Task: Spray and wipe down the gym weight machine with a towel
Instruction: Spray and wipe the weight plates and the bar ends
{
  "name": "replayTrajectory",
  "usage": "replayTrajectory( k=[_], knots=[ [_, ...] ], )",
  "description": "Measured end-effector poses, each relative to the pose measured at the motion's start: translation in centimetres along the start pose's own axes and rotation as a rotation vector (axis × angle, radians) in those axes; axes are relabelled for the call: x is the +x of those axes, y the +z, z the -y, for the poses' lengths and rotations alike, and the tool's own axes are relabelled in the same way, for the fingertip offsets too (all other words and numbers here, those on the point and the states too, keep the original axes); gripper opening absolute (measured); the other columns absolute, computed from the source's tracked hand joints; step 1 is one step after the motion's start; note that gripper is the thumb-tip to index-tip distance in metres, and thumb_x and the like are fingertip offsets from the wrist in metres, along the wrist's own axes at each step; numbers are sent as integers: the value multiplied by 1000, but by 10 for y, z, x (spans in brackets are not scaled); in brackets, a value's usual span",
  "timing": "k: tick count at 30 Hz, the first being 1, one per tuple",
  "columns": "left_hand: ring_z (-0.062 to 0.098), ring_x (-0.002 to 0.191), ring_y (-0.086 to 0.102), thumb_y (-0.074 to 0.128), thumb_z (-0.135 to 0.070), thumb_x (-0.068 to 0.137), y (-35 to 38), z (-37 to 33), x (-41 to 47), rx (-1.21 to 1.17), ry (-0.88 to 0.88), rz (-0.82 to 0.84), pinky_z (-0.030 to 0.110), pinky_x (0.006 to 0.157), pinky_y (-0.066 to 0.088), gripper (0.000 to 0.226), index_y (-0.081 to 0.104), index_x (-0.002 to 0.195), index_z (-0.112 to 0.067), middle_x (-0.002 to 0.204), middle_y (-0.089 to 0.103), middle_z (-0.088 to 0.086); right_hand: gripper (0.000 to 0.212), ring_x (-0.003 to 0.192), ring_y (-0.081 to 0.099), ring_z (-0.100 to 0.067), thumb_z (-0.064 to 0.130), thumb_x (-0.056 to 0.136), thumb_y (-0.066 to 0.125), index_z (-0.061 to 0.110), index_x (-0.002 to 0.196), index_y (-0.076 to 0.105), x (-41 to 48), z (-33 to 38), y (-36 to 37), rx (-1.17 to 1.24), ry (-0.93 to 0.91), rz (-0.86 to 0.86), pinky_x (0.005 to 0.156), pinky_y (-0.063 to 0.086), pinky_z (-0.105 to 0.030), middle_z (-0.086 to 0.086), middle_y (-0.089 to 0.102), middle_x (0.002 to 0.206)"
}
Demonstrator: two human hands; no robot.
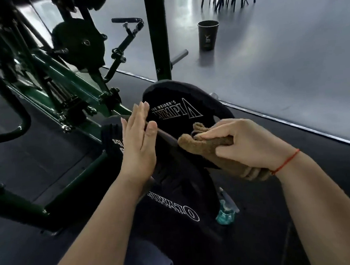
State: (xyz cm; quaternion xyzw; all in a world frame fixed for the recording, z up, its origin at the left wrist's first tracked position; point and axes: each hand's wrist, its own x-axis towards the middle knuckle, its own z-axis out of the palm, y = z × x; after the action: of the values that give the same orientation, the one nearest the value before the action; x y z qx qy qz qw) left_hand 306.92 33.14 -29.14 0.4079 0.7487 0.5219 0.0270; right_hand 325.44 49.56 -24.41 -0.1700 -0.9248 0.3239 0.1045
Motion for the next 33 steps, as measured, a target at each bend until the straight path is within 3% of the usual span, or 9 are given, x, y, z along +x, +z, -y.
replayTrajectory(
  k=[3, 6, 12, 14, 18, 22, 25, 30, 33],
  knots=[
    [12, 155, 17, 42, -48, 99, -8, -2, -25, -206, -169, -93, 47, 127, 18, 64, 32, 159, -27, 166, 27, -7, 51, 116, 59, -11, 23, 80, 62, 42, 127, 67, 20, 42, 6, -58, -73, -172, 100, 48, -38, 12, 62, 127],
    [-2, 143, 38, 46, -16, 103, -16, -5, -44, -358, -260, -211, 42, 122, 32, 53, 41, 155, -26, 157, 43, -11, 54, 120, 56, -19, 22, 86, 56, 44, 135, 60, 50, 84, 26, -168, -185, -195, 100, 49, -39, 8, 55, 139],
    [21, 135, 52, 41, -6, 91, -51, -8, -42, -143, -253, -47, 44, 107, 45, 78, 25, 157, -45, 144, 58, -8, 55, 120, 46, -21, 25, 88, 58, 51, 136, 56, 53, 104, 56, -362, -123, -201, 101, 47, -38, 14, 45, 149],
    [24, 140, 47, 43, -3, 98, -51, -12, -38, -25, -261, 35, 33, 103, 42, 82, 7, 161, -40, 155, 47, -1, 55, 123, 46, -20, 23, 86, 61, 51, 134, 58, 40, 94, 57, -332, -90, -210, 103, 44, -34, 16, 45, 149],
    [24, 152, 25, 38, 8, 95, -44, -6, -32, 256, -189, 173, 34, 127, 12, 84, -2, 163, -19, 168, 12, -13, 54, 125, 51, -7, 16, 81, 67, 47, 125, 66, 8, 63, 58, -87, -4, -318, 104, 46, -31, 22, 52, 138],
    [19, 153, 26, 39, 5, 92, -39, 4, -31, 345, -115, 114, 31, 126, -9, 82, -3, 162, -8, 168, 18, -7, 72, 122, 48, 15, -12, 77, 70, 51, 113, 62, -26, 41, 64, 122, 44, -370, 101, 40, -10, 31, 50, 130],
    [16, 157, 5, 43, -6, 100, -33, -9, -34, 299, -105, 38, 37, 128, -4, 69, 10, 162, -8, 169, 19, 2, 71, 116, 53, 14, -15, 75, 70, 49, 106, 65, -35, 34, 67, 185, 120, -434, 97, 42, -7, 25, 56, 125],
    [11, 122, 54, 54, -15, 97, -8, -39, -59, 76, 65, -105, 30, 109, 40, 37, 63, 133, -15, 126, 64, -6, 64, 117, 58, -1, -9, 74, 74, 40, 115, 67, -30, 41, 68, 154, 191, -604, 102, 42, -11, 6, 63, 126],
    [2, 98, 61, 50, -29, 104, 5, -56, -64, -162, -94, 23, 36, 88, 54, 25, 69, 117, -22, 104, 66, -14, 61, 121, 58, -3, -7, 75, 77, 29, 123, 68, -28, 58, 61, 187, 180, -651, 102, 43, -12, 4, 62, 128]
  ],
)
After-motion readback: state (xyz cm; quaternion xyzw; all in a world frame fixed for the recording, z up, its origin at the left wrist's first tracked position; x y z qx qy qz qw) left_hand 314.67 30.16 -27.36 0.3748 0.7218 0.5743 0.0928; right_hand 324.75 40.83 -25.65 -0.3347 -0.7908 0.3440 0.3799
